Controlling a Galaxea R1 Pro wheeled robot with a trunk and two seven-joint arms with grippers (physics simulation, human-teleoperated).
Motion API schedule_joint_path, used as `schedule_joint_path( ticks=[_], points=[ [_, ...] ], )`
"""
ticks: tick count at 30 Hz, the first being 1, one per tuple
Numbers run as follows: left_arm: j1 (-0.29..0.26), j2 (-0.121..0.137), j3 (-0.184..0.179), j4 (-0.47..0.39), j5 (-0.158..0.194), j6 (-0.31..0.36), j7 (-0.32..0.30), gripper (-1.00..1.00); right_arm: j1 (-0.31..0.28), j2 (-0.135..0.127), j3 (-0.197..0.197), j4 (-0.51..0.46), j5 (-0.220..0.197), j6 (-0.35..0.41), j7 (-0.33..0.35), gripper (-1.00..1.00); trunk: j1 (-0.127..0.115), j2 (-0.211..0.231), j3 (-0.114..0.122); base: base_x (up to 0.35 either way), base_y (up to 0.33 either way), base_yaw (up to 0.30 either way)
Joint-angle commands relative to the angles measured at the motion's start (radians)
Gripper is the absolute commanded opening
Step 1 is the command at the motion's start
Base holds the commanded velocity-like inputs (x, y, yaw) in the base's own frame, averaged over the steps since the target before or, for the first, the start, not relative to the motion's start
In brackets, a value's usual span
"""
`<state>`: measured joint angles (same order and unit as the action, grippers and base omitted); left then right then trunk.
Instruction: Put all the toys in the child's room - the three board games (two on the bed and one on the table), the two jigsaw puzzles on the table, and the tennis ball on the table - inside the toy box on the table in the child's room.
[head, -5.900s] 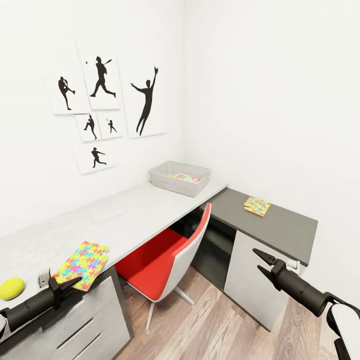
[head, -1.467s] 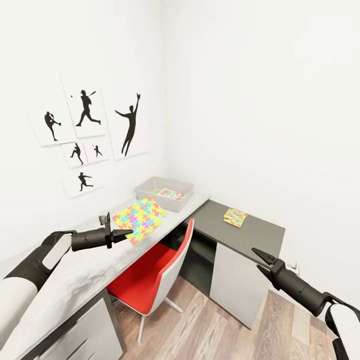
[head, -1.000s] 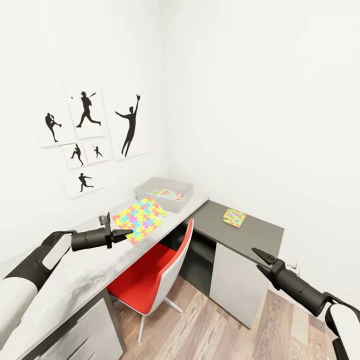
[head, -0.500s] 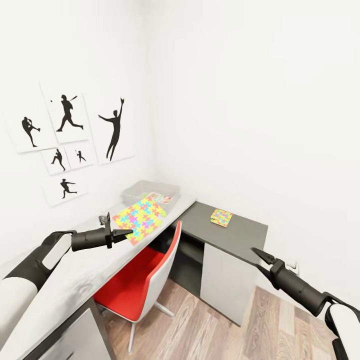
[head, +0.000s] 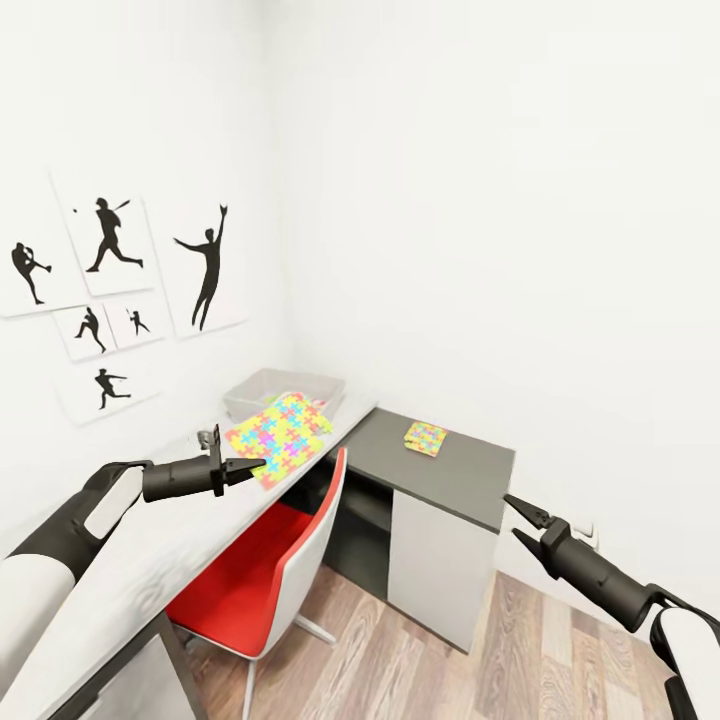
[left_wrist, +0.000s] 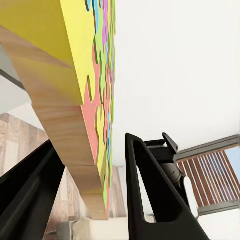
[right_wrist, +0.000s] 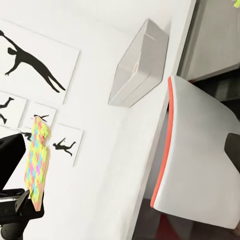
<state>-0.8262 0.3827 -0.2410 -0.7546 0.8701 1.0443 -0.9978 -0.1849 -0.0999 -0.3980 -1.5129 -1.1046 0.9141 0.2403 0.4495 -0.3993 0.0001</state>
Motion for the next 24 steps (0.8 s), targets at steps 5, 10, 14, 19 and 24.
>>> schedule_joint_path(
  ticks=[5, 10, 14, 19, 24],
  points=[
    [-0.001, 0.002, -0.002, 0.001, 0.001, 0.003, -0.004, -1.00, -0.001, 0.000, 0.000, 0.000, 0.008, 0.005, 0.008, 1.00, 0.000, -0.001, 0.007, 0.000, 0.000, -0.106],
    [-0.001, 0.001, -0.002, 0.001, 0.001, 0.003, -0.004, -1.00, -0.001, 0.000, 0.000, 0.000, 0.008, 0.005, 0.008, 1.00, 0.000, -0.001, 0.015, 0.000, 0.000, -0.102],
    [0.001, 0.015, 0.002, 0.001, 0.008, 0.003, -0.019, -1.00, -0.001, 0.000, 0.000, 0.000, 0.008, 0.006, 0.008, 1.00, 0.000, -0.001, 0.021, 0.000, 0.000, -0.062],
    [0.001, 0.026, 0.001, 0.001, 0.010, 0.003, -0.048, -1.00, -0.001, 0.000, -0.001, 0.000, 0.007, 0.006, 0.008, 1.00, 0.000, -0.001, 0.029, 0.000, 0.000, 0.016],
    [0.001, 0.028, -0.003, 0.001, 0.009, 0.003, -0.054, -1.00, -0.001, 0.000, -0.002, 0.000, 0.007, 0.006, 0.008, 1.00, 0.000, -0.001, 0.036, 0.000, 0.000, 0.151]
  ],
)
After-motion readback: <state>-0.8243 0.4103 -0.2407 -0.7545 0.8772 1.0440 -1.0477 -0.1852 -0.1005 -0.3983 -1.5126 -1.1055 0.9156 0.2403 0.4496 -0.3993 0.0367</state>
